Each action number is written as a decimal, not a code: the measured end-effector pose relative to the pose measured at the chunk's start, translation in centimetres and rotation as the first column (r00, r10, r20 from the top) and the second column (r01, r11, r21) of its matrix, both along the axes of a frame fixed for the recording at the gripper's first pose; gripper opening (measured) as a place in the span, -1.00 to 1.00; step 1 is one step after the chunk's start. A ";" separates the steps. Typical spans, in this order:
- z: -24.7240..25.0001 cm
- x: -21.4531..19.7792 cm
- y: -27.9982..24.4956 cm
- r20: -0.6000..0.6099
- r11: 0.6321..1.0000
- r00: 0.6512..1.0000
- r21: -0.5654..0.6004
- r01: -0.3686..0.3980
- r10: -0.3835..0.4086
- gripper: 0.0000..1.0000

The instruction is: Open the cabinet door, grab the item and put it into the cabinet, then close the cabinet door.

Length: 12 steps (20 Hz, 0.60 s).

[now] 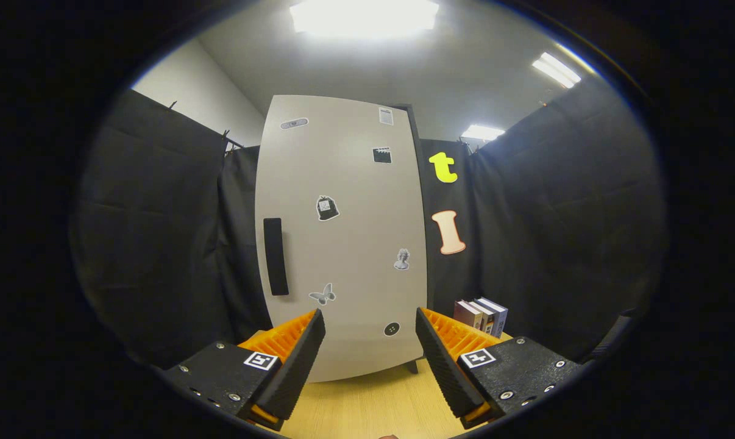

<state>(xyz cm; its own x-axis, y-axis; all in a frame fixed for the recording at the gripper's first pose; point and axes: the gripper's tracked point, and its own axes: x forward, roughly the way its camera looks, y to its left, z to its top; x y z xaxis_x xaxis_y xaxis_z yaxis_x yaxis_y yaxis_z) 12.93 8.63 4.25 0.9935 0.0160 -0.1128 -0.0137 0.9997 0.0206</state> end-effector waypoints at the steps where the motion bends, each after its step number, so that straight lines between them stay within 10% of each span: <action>1: -0.1 -0.7 0.0 -0.004 1.000 1.000 -0.001 -0.001 0.001 0.86; 12: 0.3 -2.9 0.3 -0.007 1.000 1.000 0.025 -0.018 0.018 0.86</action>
